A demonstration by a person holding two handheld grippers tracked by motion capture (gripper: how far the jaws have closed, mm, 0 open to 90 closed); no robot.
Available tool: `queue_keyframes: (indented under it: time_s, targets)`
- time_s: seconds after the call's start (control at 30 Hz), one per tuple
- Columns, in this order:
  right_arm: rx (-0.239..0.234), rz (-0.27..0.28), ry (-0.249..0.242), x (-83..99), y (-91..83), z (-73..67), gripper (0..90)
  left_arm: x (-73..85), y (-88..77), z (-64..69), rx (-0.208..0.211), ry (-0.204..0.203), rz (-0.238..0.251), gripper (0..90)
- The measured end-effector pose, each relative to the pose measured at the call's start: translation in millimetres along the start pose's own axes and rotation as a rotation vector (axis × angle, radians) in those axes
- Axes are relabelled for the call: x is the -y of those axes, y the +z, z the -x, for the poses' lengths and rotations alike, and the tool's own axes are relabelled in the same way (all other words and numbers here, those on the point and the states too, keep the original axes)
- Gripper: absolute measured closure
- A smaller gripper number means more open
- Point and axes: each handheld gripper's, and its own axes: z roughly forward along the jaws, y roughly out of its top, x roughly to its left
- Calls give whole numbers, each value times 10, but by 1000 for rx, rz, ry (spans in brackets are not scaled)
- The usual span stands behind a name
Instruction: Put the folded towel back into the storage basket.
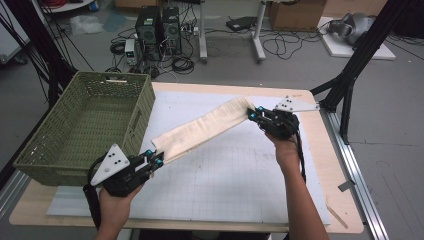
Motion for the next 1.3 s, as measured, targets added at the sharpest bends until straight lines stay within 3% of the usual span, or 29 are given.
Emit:
queue_keyframes:
  time_s: [0.3, 0.63, 1.3]
  targets:
    - [-12, -16, -44, -292, 299, -56, 825, -52, -115, -90, -40, -9, 24, 828]
    - [-19, -24, -46, -523, 660, -87, 825, -79, -194, -124, -79, -3, 31, 828]
    - [-69, -13, -57, -757, 1210, -252, 825, -120, -437, -269, -164, -6, 56, 828]
